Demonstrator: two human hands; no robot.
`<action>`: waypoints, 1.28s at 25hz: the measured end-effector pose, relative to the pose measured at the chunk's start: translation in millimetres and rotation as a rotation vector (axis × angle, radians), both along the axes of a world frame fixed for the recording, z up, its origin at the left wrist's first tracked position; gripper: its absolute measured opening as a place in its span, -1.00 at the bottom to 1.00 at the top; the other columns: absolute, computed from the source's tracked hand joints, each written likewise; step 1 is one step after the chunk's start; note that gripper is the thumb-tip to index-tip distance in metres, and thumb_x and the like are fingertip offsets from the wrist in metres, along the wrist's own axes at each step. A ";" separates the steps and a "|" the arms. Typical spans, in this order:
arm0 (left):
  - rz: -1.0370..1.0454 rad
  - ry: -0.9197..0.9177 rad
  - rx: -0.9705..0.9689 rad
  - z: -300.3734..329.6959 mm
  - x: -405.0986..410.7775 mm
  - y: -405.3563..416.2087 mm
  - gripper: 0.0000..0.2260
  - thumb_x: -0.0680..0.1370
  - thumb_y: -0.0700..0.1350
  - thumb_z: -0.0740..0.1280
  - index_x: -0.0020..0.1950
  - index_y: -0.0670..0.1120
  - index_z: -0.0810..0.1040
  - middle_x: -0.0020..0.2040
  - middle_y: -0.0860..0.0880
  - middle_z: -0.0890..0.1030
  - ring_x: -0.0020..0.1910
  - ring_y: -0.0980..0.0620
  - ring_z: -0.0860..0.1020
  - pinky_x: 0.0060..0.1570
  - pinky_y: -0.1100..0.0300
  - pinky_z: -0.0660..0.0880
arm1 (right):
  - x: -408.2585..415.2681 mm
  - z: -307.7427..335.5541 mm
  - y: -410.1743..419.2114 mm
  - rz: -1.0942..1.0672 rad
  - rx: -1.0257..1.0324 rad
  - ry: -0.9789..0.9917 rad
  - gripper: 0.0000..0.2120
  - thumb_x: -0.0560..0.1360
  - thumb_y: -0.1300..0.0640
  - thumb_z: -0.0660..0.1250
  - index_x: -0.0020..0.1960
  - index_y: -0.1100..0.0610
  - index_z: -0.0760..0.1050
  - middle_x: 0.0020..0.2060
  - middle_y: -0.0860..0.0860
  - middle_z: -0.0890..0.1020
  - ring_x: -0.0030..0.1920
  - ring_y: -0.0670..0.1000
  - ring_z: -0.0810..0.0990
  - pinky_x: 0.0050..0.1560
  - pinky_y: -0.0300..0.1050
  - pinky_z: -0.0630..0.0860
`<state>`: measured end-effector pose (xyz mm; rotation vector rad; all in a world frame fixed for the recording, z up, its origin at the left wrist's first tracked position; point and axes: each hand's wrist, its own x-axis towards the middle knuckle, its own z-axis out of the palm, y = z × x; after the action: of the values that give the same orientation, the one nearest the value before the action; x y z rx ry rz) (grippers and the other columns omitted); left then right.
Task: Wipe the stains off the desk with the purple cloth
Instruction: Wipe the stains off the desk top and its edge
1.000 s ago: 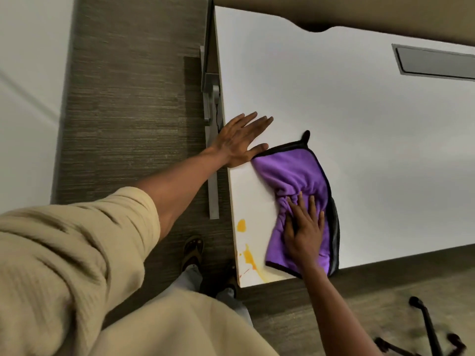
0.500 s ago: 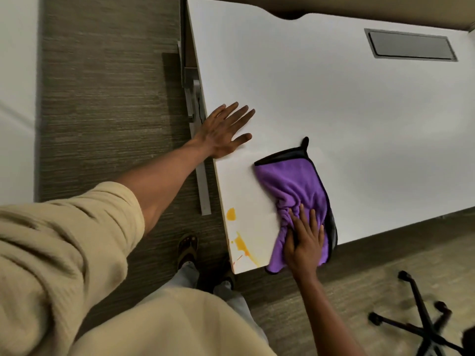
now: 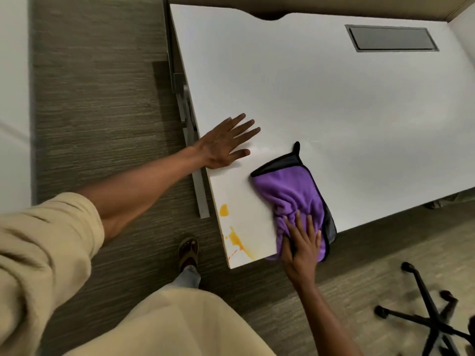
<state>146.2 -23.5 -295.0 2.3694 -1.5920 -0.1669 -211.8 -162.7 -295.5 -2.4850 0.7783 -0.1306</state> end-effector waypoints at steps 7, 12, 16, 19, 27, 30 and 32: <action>-0.049 -0.029 0.150 -2.4 -10.2 -7.2 -0.39 0.66 0.31 -0.19 0.68 0.12 -0.08 0.70 0.02 -0.01 0.68 -0.02 -0.06 0.64 -0.07 -0.08 | -32.7 -1.1 -26.9 0.376 -0.111 -0.009 -0.52 0.58 -0.05 0.27 0.49 -0.20 0.43 0.60 -0.13 0.32 0.65 0.03 0.15 0.58 0.33 0.12; -0.035 -0.053 0.161 -0.5 -14.2 -8.1 -0.38 0.65 0.33 -0.19 0.68 0.13 -0.02 0.69 0.01 0.02 0.68 -0.04 -0.03 0.63 -0.08 -0.07 | -24.0 -5.5 17.7 0.135 -0.013 -0.087 -0.52 0.57 -0.03 0.26 0.49 -0.13 0.45 0.60 -0.10 0.31 0.67 0.04 0.08 0.65 0.25 -0.06; -0.028 -0.045 0.174 3.3 -17.2 -6.8 -0.41 0.67 0.30 -0.13 0.68 0.13 -0.02 0.69 0.01 0.01 0.68 -0.04 -0.04 0.64 -0.06 -0.09 | -35.2 -5.7 40.1 0.329 -0.029 -0.067 -0.49 0.55 -0.02 0.28 0.50 -0.20 0.41 0.59 -0.16 0.32 0.65 0.05 0.14 0.65 0.06 -0.11; -0.011 -0.052 0.184 4.2 -19.1 -8.3 -0.41 0.68 0.29 -0.10 0.68 0.13 -0.02 0.70 0.03 0.00 0.68 -0.02 -0.05 0.64 -0.05 -0.09 | -23.1 -0.4 -1.4 0.342 -0.117 -0.053 -0.54 0.54 -0.08 0.24 0.44 -0.17 0.50 0.53 -0.18 0.40 0.59 0.06 0.30 0.59 0.21 0.10; 0.000 -0.066 0.175 3.0 -17.7 -10.3 -0.35 0.61 0.36 -0.16 0.67 0.16 -0.05 0.69 0.07 0.05 0.67 0.01 0.01 0.63 -0.04 -0.03 | -21.8 -14.4 59.4 0.129 -0.020 -0.176 -0.53 0.53 -0.03 0.27 0.44 -0.08 0.52 0.53 -0.06 0.43 0.62 0.13 0.23 0.63 0.22 -0.03; 0.008 -0.066 0.172 4.6 -14.8 -8.1 -0.35 0.61 0.35 -0.18 0.67 0.14 -0.03 0.69 0.06 0.06 0.67 0.00 0.01 0.63 -0.04 -0.03 | -28.1 -2.8 58.0 0.254 -0.050 -0.098 -0.52 0.53 -0.07 0.25 0.45 -0.14 0.50 0.53 -0.13 0.40 0.59 0.13 0.29 0.61 0.23 0.05; 0.001 -0.079 0.173 2.2 -15.4 -8.4 -0.34 0.61 0.36 -0.19 0.67 0.14 -0.03 0.69 0.06 0.06 0.67 0.00 0.02 0.63 -0.04 -0.02 | -14.4 3.7 40.1 0.241 -0.078 -0.047 -0.54 0.54 -0.10 0.22 0.43 -0.15 0.52 0.50 -0.12 0.45 0.56 0.14 0.34 0.60 0.25 0.08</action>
<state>130.7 -31.9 -292.8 2.5363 -1.6736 -0.2225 -226.2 -122.6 -291.8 -2.6173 0.4570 -0.1338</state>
